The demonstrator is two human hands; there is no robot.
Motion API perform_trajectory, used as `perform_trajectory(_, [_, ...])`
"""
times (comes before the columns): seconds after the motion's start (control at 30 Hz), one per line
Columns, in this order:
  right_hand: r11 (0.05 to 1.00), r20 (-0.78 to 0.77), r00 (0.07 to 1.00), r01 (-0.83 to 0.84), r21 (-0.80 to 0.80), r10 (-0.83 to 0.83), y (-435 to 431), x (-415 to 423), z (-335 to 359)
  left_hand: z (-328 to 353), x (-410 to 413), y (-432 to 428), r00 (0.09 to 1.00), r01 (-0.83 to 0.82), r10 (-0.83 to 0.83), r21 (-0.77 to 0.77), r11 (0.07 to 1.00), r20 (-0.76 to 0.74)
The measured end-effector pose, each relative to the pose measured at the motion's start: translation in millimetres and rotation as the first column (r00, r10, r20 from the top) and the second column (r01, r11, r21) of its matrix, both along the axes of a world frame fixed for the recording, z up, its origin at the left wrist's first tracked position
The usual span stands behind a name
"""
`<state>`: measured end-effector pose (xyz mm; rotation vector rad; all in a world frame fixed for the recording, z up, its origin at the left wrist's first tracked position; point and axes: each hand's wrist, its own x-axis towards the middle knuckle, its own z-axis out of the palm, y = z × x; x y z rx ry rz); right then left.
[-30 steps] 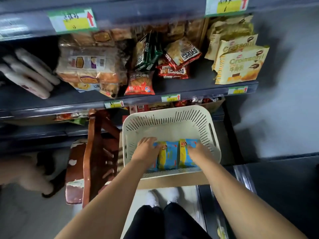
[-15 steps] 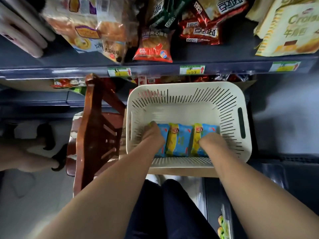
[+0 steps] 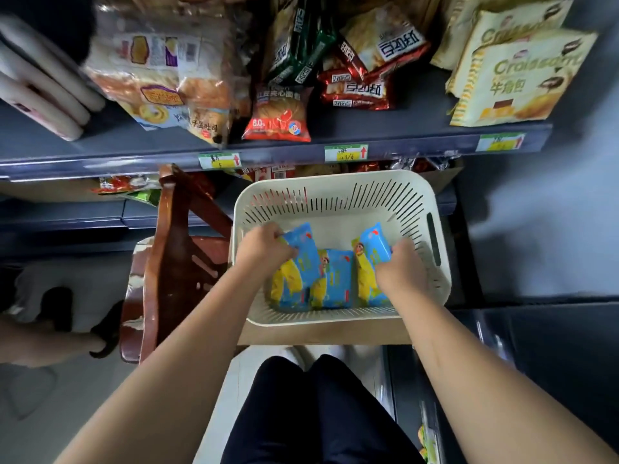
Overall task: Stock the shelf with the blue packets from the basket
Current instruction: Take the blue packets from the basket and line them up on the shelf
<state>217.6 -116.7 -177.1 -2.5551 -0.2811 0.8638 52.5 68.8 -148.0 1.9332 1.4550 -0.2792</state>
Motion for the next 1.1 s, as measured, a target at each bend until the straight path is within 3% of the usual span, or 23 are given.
perform_trajectory(0.07, [0.989, 0.010, 1.000, 0.006, 0.146, -0.007, -7.4, -2.6, 31.9, 30.9, -6.7, 2.1, 0.987, -0.079, 0.077, 0.010, 0.997, 0.142])
perform_trajectory(0.17, [0.940, -0.012, 1.000, 0.022, 0.340, -0.019, -12.3, 2.1, 87.0, 80.5, -13.0, 3.0, 0.903, -0.224, 0.250, -0.114, 0.968, 0.349])
perform_trajectory(0.37, [0.757, 0.006, 0.992, 0.091, 0.647, -0.124, -21.9, 12.1, 188.3, 171.9, -14.6, -1.9, 0.749, -0.225, 0.310, -0.216, 0.950, 0.586])
perform_trajectory(0.57, [0.625, 0.113, 0.966, 0.058, 0.778, -0.231, -56.0, -3.1, 253.4, 232.6, -17.9, -31.6, 0.650, -0.059, 0.212, -0.229, 0.972, 0.730])
perform_trajectory(0.83, [0.628, 0.296, 0.883, -0.001, 0.779, -0.365, -156.0, -84.6, 318.7, 260.9, -50.7, -94.4, 0.554, 0.227, 0.011, -0.164, 0.960, 0.832])
perform_trajectory(0.97, [0.581, 0.336, 0.785, 0.037, 0.813, -0.520, -223.2, -141.8, 352.7, 269.5, -70.4, -148.0, 0.492, 0.402, -0.053, -0.173, 0.899, 0.869])
perform_trajectory(1.1, [0.596, 0.384, 0.707, 0.066, 0.801, -0.594, -289.2, -199.9, 380.6, 286.7, -81.5, -215.3, 0.438, 0.572, -0.111, -0.182, 0.800, 0.892])
